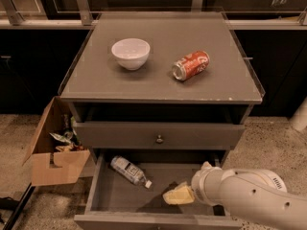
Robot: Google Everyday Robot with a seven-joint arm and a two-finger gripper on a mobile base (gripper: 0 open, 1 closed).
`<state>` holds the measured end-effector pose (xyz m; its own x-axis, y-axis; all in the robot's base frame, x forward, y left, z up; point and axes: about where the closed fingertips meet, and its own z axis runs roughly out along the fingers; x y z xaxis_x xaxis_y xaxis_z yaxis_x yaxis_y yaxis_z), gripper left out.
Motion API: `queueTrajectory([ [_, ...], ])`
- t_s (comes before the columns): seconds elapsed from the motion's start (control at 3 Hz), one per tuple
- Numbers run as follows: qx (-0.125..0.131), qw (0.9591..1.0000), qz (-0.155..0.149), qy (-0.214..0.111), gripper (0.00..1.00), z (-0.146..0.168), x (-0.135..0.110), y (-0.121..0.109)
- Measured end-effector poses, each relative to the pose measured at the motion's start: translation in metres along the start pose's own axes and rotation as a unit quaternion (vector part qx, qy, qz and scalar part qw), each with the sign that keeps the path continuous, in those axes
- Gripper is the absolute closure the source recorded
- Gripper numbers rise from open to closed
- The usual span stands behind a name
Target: Pick blue plastic bottle from middle drawer and place on counter
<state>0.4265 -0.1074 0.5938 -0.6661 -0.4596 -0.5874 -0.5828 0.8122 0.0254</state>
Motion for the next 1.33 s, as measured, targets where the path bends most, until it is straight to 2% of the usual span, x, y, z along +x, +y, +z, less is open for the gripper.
queueTrajectory([
  [0.33, -0.028, 0.9994, -0.02, 0.0, 0.0, 0.029, -0.001, 0.02],
  [0.67, -0.079, 0.9941, -0.074, 0.006, 0.0, 0.067, -0.005, 0.048],
  [1.33, -0.073, 0.9954, -0.063, 0.002, 0.0, 0.073, 0.0, 0.043],
])
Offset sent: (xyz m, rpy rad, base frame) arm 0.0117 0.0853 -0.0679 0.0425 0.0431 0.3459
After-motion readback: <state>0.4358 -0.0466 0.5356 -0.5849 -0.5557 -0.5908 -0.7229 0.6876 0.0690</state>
